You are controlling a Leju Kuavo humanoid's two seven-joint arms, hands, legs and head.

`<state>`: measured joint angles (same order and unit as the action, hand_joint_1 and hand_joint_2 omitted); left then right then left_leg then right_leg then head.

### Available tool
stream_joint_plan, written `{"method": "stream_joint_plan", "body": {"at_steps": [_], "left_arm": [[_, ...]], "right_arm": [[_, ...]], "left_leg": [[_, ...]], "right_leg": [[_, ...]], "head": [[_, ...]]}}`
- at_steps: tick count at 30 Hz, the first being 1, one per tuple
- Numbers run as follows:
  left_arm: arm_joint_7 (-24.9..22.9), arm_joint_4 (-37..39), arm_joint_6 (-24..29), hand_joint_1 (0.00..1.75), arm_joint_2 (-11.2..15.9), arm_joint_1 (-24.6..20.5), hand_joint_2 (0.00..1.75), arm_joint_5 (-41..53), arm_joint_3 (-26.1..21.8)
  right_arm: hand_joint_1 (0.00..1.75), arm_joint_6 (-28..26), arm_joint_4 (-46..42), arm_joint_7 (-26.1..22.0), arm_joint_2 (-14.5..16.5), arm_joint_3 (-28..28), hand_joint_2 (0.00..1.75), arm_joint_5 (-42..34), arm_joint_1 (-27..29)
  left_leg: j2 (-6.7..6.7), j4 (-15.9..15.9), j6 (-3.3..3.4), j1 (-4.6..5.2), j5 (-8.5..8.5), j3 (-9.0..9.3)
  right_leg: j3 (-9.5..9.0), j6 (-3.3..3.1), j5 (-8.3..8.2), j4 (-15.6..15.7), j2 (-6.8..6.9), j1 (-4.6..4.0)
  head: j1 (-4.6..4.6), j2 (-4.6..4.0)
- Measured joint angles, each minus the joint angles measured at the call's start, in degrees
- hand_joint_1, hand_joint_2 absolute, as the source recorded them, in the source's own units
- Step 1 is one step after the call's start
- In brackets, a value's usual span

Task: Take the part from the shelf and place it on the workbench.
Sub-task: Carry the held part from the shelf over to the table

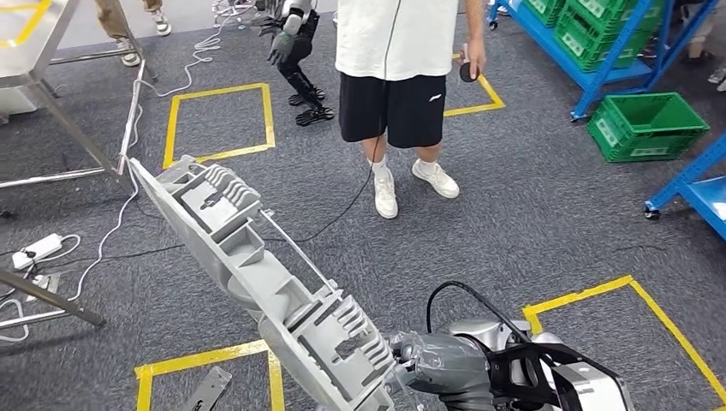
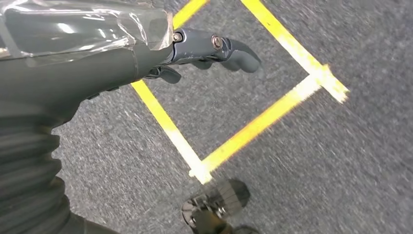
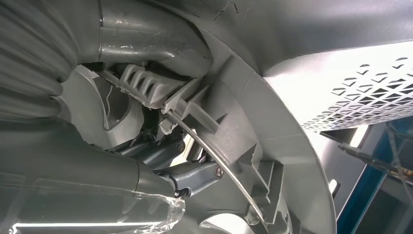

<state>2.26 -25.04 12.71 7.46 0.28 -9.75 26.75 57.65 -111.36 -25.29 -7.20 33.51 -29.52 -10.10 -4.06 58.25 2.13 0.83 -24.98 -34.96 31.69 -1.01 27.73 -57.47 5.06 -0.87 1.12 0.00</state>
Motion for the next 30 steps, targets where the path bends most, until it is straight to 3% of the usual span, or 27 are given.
{"method": "stream_joint_plan", "body": {"at_steps": [2,4,6,8,9,10,12,13,15,17,19,22,24,25,26,28,30], "left_arm": [[-0.01,0.01,0.0,0.0,0.14,0.18,1.75,-0.02,-0.22],[0.04,-0.01,0.0,0.0,0.13,0.21,1.75,0.01,-0.32],[0.08,-0.03,0.01,0.0,0.01,0.04,1.75,0.1,-0.34],[0.08,-0.02,-0.01,0.0,-0.08,-0.01,1.75,0.26,-0.34],[0.08,-0.02,-0.01,0.0,-0.13,0.03,1.75,0.38,-0.34],[0.08,-0.02,-0.01,0.0,-0.17,0.06,1.75,0.5,-0.33],[0.05,-0.02,-0.01,0.0,-0.27,0.09,1.75,0.73,-0.32],[0.01,-0.02,-0.01,0.0,-0.3,0.09,1.75,0.8,-0.31],[-0.12,-0.02,-0.04,0.0,-0.33,0.21,1.75,1.1,-0.3],[-0.4,-0.01,-0.12,0.0,-0.38,0.51,1.75,1.57,-0.25],[-0.68,-0.01,-0.16,0.0,-0.42,0.65,1.75,1.91,-0.16],[-0.75,-0.01,-0.17,0.0,-0.51,0.3,1.75,2.09,-0.09],[-0.87,-0.01,-0.27,0.0,-0.63,0.24,1.75,2.31,-0.06],[-1.0,-0.01,-0.37,0.0,-0.65,0.23,1.75,2.53,-0.05],[-1.16,-0.01,-0.5,0.0,-0.62,0.18,1.75,2.8,-0.04],[-1.54,-0.01,-0.83,0.0,-0.51,-0.18,1.75,3.49,-0.02],[-1.79,0.0,-1.26,0.0,-0.42,-0.76,1.75,4.1,-0.01]], "right_arm": [[1.75,-0.03,-0.01,-0.11,0.12,-0.02,1.75,0.15,-0.01],[1.75,-0.1,-0.02,-0.28,0.18,-0.07,1.75,0.26,0.01],[1.75,-0.16,-0.02,-0.58,0.09,-0.15,1.75,0.32,0.14],[1.75,-0.17,-0.01,-0.78,-0.07,-0.24,1.75,0.43,0.45],[1.75,-0.17,-0.01,-0.81,-0.15,-0.29,1.75,0.51,0.61],[1.75,-0.17,-0.01,-0.86,-0.22,-0.36,1.75,0.57,0.73],[1.75,-0.16,-0.01,-0.99,-0.29,-0.45,1.75,0.64,0.84],[1.75,-0.15,-0.03,-1.04,-0.32,-0.48,1.75,0.67,0.89],[1.75,-0.15,-0.05,-1.13,-0.35,-0.54,1.75,0.73,1.0],[1.75,-0.15,-0.07,-1.22,-0.33,-0.59,1.75,0.81,1.04],[1.75,-0.15,-0.09,-1.33,-0.23,-0.64,1.75,0.91,1.09],[1.75,-0.15,-0.14,-1.48,-0.16,-0.76,1.75,0.97,1.34],[1.75,-0.15,-0.14,-1.5,-0.16,-0.79,1.75,1.04,1.48],[1.75,-0.15,-0.14,-1.5,-0.16,-0.81,1.75,1.1,1.53],[1.75,-0.15,-0.15,-1.5,-0.16,-0.84,1.75,1.16,1.57],[1.75,-0.11,-0.16,-1.5,-0.17,-0.89,1.75,1.22,1.69],[1.75,-0.03,-0.18,-1.42,-0.19,-0.95,1.75,1.16,1.95]], "left_leg": [[1.24,-0.84,0.3,-0.14,0.42,0.3],[2.62,-2.18,0.66,-0.6,1.14,1.14],[4.05,-2.79,0.89,-0.83,1.54,1.53],[5.59,-2.73,0.89,-0.89,1.56,1.47],[6.39,-2.66,0.8,-0.96,1.53,1.47],[7.21,-2.5,0.62,-1.08,1.46,1.47],[8.75,-1.84,-0.06,-1.38,1.08,1.37],[9.38,-1.34,-0.52,-1.43,0.8,1.2],[10.2,-0.82,-1.35,-1.49,0.53,0.69],[10.58,-0.72,-1.88,-1.75,0.52,0.31],[8.8,1.3,-2.32,-1.87,-0.72,-0.59],[4.96,12.16,-2.74,-1.9,-5.8,-5.87],[4.43,17.04,-2.61,-1.94,-6.98,-8.52],[4.29,16.01,-2.36,-1.89,-5.92,-8.1],[3.99,12.98,-1.96,-1.78,-4.15,-6.59],[1.72,4.84,-0.85,-1.08,-0.9,-2.33],[0.1,0.88,-0.04,-0.26,-0.04,-0.4]], "right_leg": [[-0.15,0.39,0.24,0.09,0.71,0.01],[0.73,0.53,1.57,-2.14,-1.13,0.13],[3.97,0.32,4.39,-8.9,-3.94,0.58],[7.51,0.68,6.37,-15.57,-4.77,1.15],[8.06,1.26,6.17,-16.21,-4.84,1.49],[7.45,2.07,5.06,-14.47,-4.94,1.87],[3.93,3.63,1.68,-6.71,-6.05,2.63],[2.41,3.8,0.45,-3.5,-6.67,2.83],[1.31,3.0,-0.36,-1.25,-7.2,2.61],[1.27,1.99,-0.59,-1.19,-6.47,2.4],[1.09,1.3,-0.65,-1.07,-5.69,2.48],[0.91,0.59,-0.34,-1.02,-4.06,1.96],[0.83,0.31,-0.14,-1.03,-2.84,1.49],[0.72,0.16,-0.02,-1.03,-2.25,1.3],[0.54,0.01,0.1,-1.03,-1.67,1.11],[0.19,-0.09,0.42,-0.99,-0.58,0.69],[0.07,0.17,0.69,-0.93,0.42,0.45]], "head": [[0.02,0.0],[-0.05,0.0],[-0.21,0.0],[-0.3,0.0],[-0.29,0.0],[-0.28,0.0],[-0.33,0.0],[-0.37,0.0],[-0.42,0.0],[-0.4,0.0],[-0.25,0.0],[0.0,0.0],[-0.01,0.0],[-0.01,0.0],[-0.01,0.0],[-0.03,0.0],[-0.04,0.0]]}}
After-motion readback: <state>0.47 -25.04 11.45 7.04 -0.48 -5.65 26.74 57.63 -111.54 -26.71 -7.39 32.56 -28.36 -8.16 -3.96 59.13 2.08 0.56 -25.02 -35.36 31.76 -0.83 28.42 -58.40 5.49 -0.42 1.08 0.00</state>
